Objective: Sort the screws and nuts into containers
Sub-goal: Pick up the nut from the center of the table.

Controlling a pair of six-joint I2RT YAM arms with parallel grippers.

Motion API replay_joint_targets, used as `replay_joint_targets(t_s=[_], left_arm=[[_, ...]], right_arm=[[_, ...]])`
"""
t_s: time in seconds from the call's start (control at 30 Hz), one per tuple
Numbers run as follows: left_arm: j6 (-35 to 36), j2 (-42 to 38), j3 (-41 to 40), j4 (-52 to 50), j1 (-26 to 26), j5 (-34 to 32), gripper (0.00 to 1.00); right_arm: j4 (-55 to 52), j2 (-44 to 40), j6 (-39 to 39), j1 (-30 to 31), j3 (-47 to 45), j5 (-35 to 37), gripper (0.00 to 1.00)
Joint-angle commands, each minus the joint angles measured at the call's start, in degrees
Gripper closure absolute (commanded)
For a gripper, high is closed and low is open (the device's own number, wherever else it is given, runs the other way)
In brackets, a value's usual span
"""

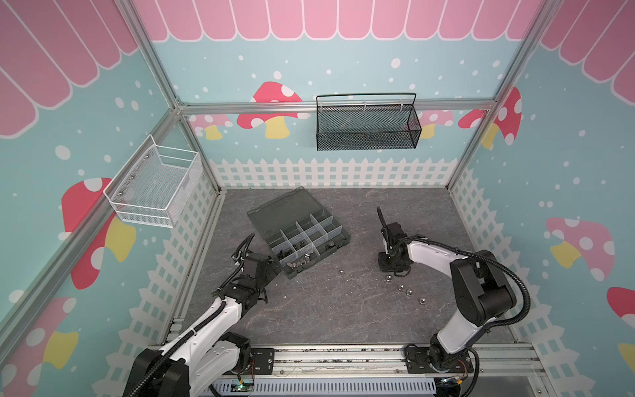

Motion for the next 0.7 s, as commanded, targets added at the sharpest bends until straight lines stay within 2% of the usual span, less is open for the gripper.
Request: replay_joint_targets(t_s=[0.0,0.3,0.67], left_arm=[[-0.7,0.2,0.8,0.0,0.5,-0.7,0.0],[-0.7,0.6,0.9,0.1,0.5,-0.8,0.0],[-0.5,0.5,1.2,0.1,0.6,-1.0,0.0]], right_arm=[[-0.4,3.0,-1.1,-0.2,0.2,0.3,0.69],[-0.7,4.4,-1.3,-0.1,0.2,-0.9,0.78],[-1.4,-0.3,-0.5,0.9,1.2,-3.6,0.94]])
